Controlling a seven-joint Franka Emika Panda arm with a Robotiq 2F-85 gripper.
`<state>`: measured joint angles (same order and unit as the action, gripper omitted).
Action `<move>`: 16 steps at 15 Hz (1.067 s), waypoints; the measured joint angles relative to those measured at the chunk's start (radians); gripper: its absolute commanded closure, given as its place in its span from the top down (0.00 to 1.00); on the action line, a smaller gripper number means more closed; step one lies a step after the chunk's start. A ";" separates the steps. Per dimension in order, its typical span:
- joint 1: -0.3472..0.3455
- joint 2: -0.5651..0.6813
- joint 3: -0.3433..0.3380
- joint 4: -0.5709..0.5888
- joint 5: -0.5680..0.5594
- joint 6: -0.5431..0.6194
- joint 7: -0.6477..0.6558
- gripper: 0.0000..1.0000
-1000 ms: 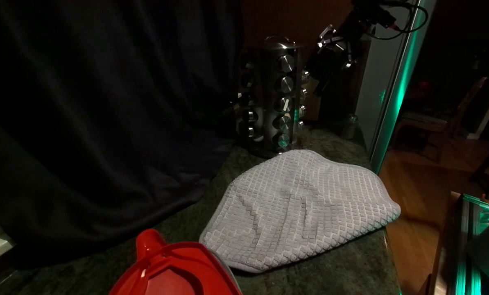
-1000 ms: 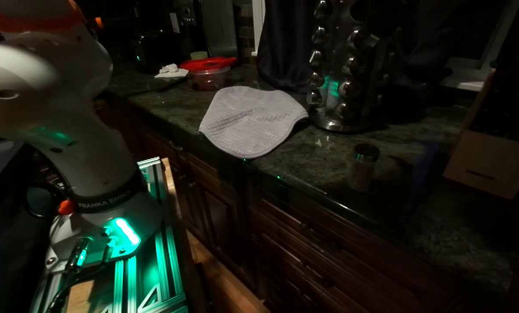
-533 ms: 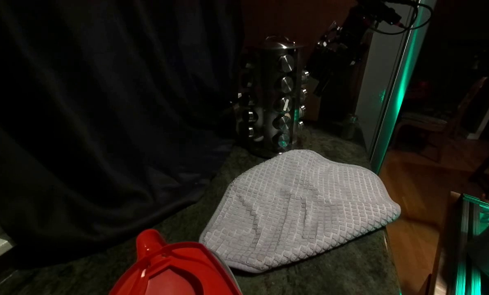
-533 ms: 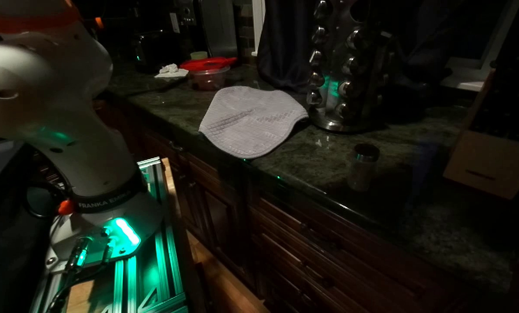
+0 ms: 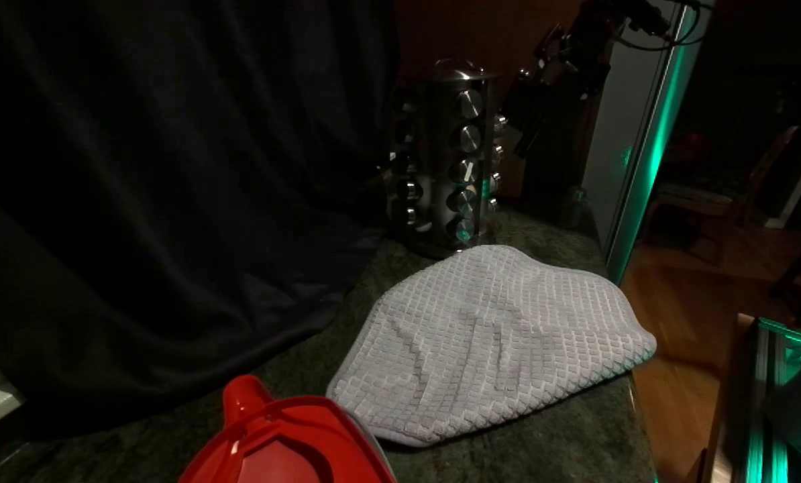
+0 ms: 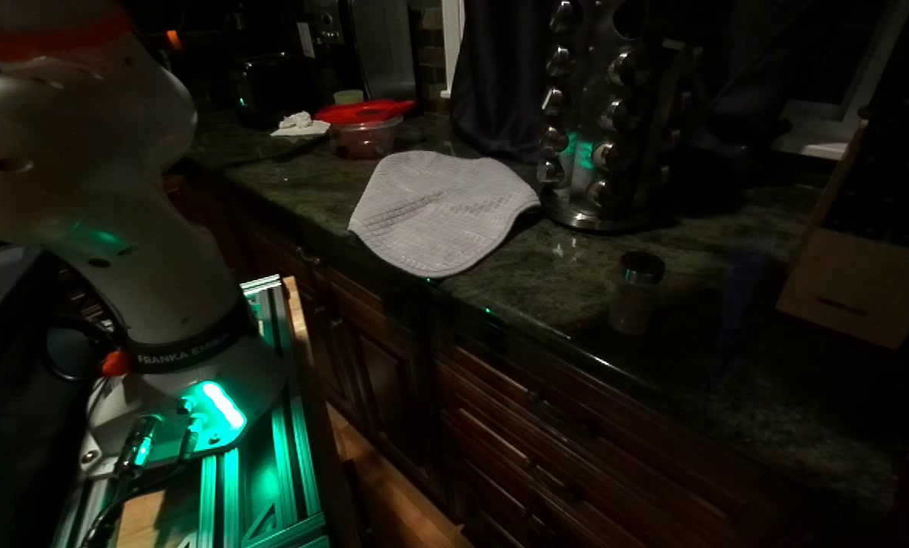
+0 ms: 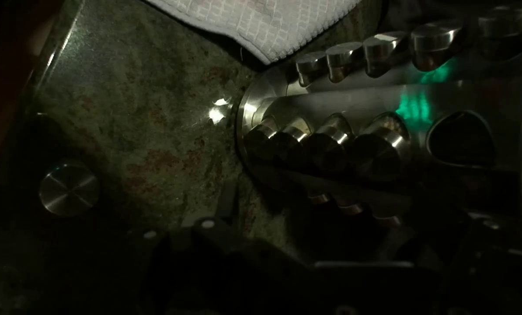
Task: Put one jar on the silver stand.
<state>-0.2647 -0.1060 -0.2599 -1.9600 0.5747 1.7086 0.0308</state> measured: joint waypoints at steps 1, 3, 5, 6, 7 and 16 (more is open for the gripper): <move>0.000 -0.012 0.000 -0.008 0.000 0.000 -0.020 1.00; 0.001 -0.035 0.000 -0.023 -0.001 0.002 -0.053 1.00; 0.001 -0.059 0.000 -0.041 -0.002 0.015 -0.079 1.00; 0.001 -0.070 0.000 -0.049 -0.002 0.024 -0.091 1.00; 0.002 -0.082 0.000 -0.058 -0.002 0.035 -0.100 1.00; 0.012 -0.139 -0.001 -0.097 -0.010 0.095 -0.131 1.00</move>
<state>-0.2523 -0.2447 -0.2608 -2.0575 0.5642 1.8040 -0.0999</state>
